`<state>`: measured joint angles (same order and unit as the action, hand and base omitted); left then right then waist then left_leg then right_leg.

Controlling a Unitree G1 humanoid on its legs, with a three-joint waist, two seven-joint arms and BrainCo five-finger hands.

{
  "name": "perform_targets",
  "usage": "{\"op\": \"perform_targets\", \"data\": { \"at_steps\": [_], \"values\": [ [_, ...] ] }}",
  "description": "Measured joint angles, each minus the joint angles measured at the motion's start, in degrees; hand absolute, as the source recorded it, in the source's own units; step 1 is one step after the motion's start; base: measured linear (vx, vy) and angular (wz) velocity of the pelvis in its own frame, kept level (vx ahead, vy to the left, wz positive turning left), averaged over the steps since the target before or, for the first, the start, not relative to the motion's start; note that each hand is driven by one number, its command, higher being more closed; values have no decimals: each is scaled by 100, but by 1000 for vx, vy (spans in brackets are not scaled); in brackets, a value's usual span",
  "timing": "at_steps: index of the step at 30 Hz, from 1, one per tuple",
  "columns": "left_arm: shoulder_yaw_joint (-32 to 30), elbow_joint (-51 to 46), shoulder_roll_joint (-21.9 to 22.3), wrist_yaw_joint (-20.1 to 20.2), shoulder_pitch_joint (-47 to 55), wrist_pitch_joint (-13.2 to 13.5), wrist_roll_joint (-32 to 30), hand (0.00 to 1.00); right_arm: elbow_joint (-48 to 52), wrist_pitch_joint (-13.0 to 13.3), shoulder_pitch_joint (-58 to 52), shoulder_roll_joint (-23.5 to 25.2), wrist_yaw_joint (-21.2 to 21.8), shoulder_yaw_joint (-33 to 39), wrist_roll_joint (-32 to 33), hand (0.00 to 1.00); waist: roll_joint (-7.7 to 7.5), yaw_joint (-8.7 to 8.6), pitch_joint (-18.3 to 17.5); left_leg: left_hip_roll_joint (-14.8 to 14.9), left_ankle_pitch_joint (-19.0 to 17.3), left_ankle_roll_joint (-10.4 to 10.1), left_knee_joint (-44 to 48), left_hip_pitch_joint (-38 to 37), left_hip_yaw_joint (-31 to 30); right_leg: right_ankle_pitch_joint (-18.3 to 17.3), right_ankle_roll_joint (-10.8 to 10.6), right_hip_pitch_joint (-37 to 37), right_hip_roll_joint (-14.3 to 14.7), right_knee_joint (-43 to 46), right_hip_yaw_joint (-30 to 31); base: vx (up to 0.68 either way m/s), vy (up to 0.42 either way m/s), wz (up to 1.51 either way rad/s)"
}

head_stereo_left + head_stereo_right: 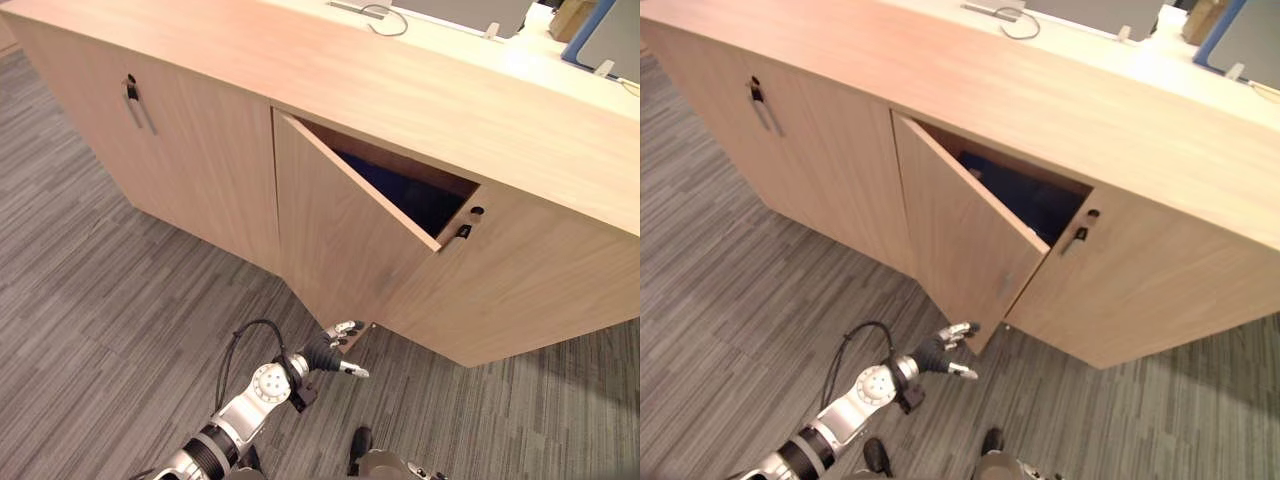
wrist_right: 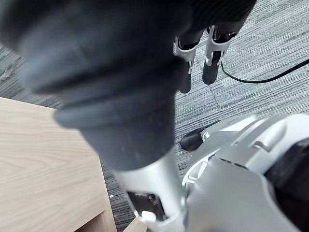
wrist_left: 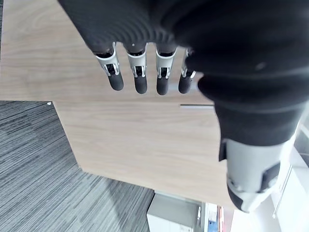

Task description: Walk over to the cabinet, pick up the folder, carry it to the office cabinet, place the folder inside the office cabinet, then close the office cabinet door

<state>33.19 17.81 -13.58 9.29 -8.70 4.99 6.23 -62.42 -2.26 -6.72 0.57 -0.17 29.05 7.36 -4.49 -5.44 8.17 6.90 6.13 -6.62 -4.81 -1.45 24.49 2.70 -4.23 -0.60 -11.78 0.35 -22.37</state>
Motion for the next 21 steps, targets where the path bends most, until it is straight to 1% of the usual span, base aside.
{"op": "perform_targets", "data": {
  "at_steps": [2, 4, 5, 7, 8, 9, 10, 11, 12, 13, 14, 15, 16, 17, 18, 19, 20, 21],
  "values": [
    [-445, 323, 201, -124, 108, 88, -36, 0, 1, 4, -46, -20, -3, -86, -81, 0, 20, 6, -51, 59, -34, -47, 30, -64, 52, 2, 1, 43, 59, -31, 35, 13, -44, -19],
    [-1123, 1118, 399, -345, 201, 112, -148, 0, 35, 9, -106, -29, -4, -169, -175, 0, 22, -6, -90, 188, -184, -128, 267, -87, 110, 2, 1, 168, 154, -131, 59, 28, -77, -20],
    [-1320, 1295, 418, -412, 257, 110, -147, 0, 41, 12, -107, -32, -6, -169, -180, 0, 23, -4, -90, 238, -238, -137, 373, -79, 138, 2, 1, 186, 182, -141, 59, 36, -110, -30],
    [-2222, 1913, 423, -641, 599, 93, -138, 0, 102, 23, -106, -42, -11, -176, -179, 0, 57, 29, -73, 526, -630, -216, 995, -46, 312, -24, 32, 256, 321, -142, 64, 38, -104, -51],
    [-2471, 2033, 434, -681, 701, 79, -138, 0, 101, 30, -107, -53, -13, -186, -179, 0, 81, 30, -75, 618, -763, -238, 1208, -20, 328, -41, 51, 281, 365, -136, 66, 78, -123, -45],
    [-2917, 2225, 469, -850, 857, 48, -147, 0, 104, 36, -142, -83, -23, -208, -178, 0, 144, 27, -81, 807, -1001, -259, 1648, 93, 326, -104, 70, 323, 439, -99, 74, 94, -118, -22],
    [-3435, 2412, 559, -1070, 941, 43, -147, 0, 102, 35, -175, -113, -52, -215, -176, 0, 199, 51, -62, 960, -1140, -286, 1974, 154, 305, -159, 60, 382, 504, -68, 76, 107, -101, -14],
    [-3706, 2502, 605, -1198, 983, 43, -97, 0, 102, 36, -185, -119, -73, -218, -171, 0, 210, 77, -55, 1008, -1166, -282, 2101, 159, 300, -190, 56, 410, 519, -48, 90, 85, -68, -7],
    [-4197, 2636, 674, -1409, 1070, 41, 82, 0, 102, 43, -202, -122, -124, -217, -150, 0, 212, 127, -53, 1076, -1180, -255, 2365, 202, 257, -246, 54, 475, 522, -5, 102, 73, -61, -5],
    [-4399, 2665, 704, -1523, 1116, 43, 274, 0, 101, 55, -206, -131, -149, -217, -137, 0, 216, 147, -51, 1105, -1188, -242, 2496, 226, 211, -271, 53, 516, 521, 15, 103, 63, -53, -1],
    [-4807, 2665, 759, -1683, 1200, 49, 528, 0, 101, 92, -203, -147, -178, -219, -111, 0, 249, 189, -27, 1142, -1187, -235, 2748, 271, 52, -301, 46, 601, 521, 20, 109, 50, -45, -1],
    [-5045, 2664, 787, -1804, 1263, 89, 826, 0, 103, 139, -189, -162, -202, -231, -45, 0, 259, 221, -21, 1151, -1177, -221, 2942, 329, -138, -316, 48, 651, 524, 18, 152, 45, -35, -11],
    [-5370, 2659, 826, -2015, 1389, 176, 1245, 0, 144, 196, -177, -186, -233, -286, 51, 0, 244, 308, -24, 1145, -1118, -137, 3384, 510, -537, -322, 51, 707, 507, 7, 265, 23, -8, -18],
    [-5499, 2659, 843, -2070, 1445, 204, 1337, 0, 156, 215, -173, -200, -240, -349, 52, 0, 225, 343, -17, 1131, -1108, -93, 3612, 628, -689, -320, 53, 718, 478, 5, 325, 20, 61, -34],
    [-5715, 2668, 914, -2157, 1549, 228, 1465, 0, 148, 228, -136, -235, -249, -391, 53, 0, 190, 438, 3, 830, -1495, -141, 3550, 724, -1147, -315, 52, 737, 366, 21, 463, 3, 163, -52],
    [-5933, 2665, 1014, -2190, 1690, 248, 1556, 0, 137, 226, -70, -299, -268, -379, 57, 0, 267, 512, 4, 363, -1770, -49, 3008, 666, -1669, -303, 29, 650, 320, 96, 636, -9, 215, -55],
    [-5983, 2665, 1035, -2200, 1726, 257, 1581, 0, 140, 228, -50, -307, -271, -379, 57, 0, 287, 521, 12, 278, -1779, -34, 2857, 633, -1786, -297, 20, 636, 322, 113, 684, -36, 309, -90],
    [-6327, 2692, 1121, -2226, 1853, 300, 1722, 0, 163, 227, 42, -262, -282, -391, 59, 0, 374, 650, 90, -30, -1694, 92, 2446, 396, -2185, -299, 3, 546, 378, 223, 938, -31, 220, -70]
  ]
}}
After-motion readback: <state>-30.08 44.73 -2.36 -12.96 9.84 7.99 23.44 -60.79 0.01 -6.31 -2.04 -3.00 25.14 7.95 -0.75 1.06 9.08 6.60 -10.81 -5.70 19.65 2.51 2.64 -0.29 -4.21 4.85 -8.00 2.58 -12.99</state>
